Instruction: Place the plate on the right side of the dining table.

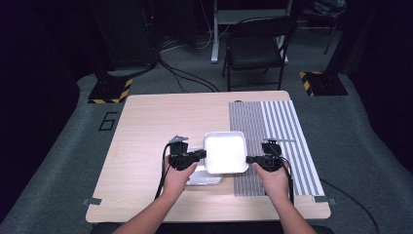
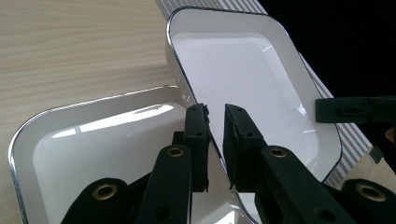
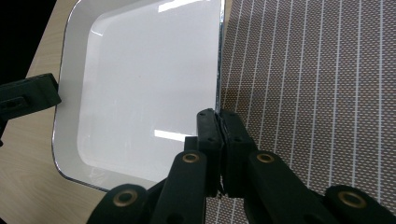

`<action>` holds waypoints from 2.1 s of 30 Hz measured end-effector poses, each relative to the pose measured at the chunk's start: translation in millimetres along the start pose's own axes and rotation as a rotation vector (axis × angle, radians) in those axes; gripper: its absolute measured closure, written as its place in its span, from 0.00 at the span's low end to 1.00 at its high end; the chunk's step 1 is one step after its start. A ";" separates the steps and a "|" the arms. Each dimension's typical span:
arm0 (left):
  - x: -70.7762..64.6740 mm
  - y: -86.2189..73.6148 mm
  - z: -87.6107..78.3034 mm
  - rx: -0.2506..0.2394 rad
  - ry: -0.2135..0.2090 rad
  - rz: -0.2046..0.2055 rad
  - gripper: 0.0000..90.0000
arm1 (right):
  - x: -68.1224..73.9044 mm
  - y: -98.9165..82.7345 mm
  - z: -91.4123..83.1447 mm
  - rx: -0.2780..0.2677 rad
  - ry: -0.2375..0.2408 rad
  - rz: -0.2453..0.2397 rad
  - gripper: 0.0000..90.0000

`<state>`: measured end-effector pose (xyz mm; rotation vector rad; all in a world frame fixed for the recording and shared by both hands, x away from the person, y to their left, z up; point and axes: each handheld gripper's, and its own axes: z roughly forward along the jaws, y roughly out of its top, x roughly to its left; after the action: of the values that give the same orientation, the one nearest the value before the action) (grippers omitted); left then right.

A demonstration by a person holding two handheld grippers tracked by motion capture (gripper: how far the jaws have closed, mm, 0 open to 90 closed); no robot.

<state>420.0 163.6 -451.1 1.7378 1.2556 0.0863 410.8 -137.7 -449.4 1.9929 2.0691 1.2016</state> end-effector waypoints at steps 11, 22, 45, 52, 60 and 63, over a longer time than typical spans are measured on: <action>-6.3 2.9 5.4 0.003 -0.007 0.018 0.88 | -5.8 1.2 -5.7 -0.024 -0.006 -0.007 0.98; -13.7 2.2 13.3 0.010 -0.026 0.020 0.88 | -16.1 1.0 -8.2 -0.019 -0.033 0.014 0.99; -24.8 10.4 22.0 0.014 -0.041 0.047 0.88 | -24.8 3.2 -25.2 -0.048 -0.026 0.025 0.98; -29.8 13.5 27.0 0.022 -0.052 0.054 0.88 | -28.2 3.9 -31.0 -0.062 -0.037 0.025 0.98; -36.6 16.8 35.7 0.033 -0.063 0.064 0.88 | -35.4 2.7 -38.5 -0.074 -0.045 0.044 0.98; -38.9 17.5 39.0 0.037 -0.060 0.078 0.89 | -38.4 1.9 -40.7 -0.079 -0.049 0.050 0.98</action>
<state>435.1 108.5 -442.5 1.8089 1.1521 0.0559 398.4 -191.1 -438.1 2.0292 1.9299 1.2101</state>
